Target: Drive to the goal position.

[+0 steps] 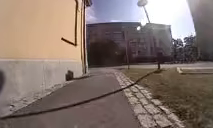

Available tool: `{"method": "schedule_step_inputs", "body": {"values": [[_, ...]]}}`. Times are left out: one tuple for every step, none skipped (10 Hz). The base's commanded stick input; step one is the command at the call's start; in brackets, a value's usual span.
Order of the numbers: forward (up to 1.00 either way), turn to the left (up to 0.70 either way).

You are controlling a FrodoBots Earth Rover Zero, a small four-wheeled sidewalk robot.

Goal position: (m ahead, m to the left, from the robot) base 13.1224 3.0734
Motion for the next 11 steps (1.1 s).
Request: {"method": "schedule_step_inputs", "body": {"values": [[0.7,0.0],[0.7,0.0],[0.7,0.0],[0.7,0.0],[0.7,0.0],[0.7,0.0],[0.7,0.0],[0.7,0.0],[0.7,0.0],[0.7,0.0],[0.7,0.0]]}}
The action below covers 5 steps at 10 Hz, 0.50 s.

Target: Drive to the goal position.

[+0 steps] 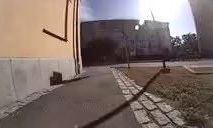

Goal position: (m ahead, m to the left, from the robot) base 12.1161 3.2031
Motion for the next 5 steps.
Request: {"method": "schedule_step_inputs", "body": {"values": [[0.7,0.0],[0.7,0.0],[0.7,0.0],[0.7,0.0],[0.7,0.0]]}}
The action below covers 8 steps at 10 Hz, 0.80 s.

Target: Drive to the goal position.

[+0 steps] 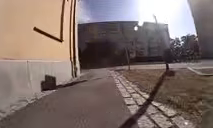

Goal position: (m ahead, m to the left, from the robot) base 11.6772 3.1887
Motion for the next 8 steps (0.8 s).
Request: {"method": "schedule_step_inputs", "body": {"values": [[0.7,0.0],[0.7,0.0],[0.7,0.0],[0.7,0.0],[0.7,0.0],[0.7,0.0],[0.7,0.0],[0.7,0.0]]}}
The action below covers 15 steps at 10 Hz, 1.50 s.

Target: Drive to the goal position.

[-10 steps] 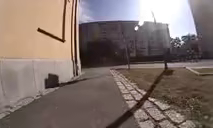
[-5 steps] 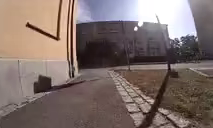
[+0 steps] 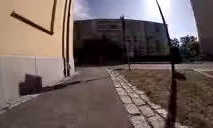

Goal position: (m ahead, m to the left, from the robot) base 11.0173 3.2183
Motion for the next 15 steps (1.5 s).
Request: {"method": "schedule_step_inputs", "body": {"values": [[0.7,0.0],[0.7,0.0],[0.7,0.0],[0.7,0.0],[0.7,0.0],[0.7,0.0],[0.7,0.0],[0.7,0.0],[0.7,0.0],[0.7,0.0],[0.7,0.0],[0.7,0.1],[0.7,0.33],[0.7,0.35],[0.7,0.35]]}}
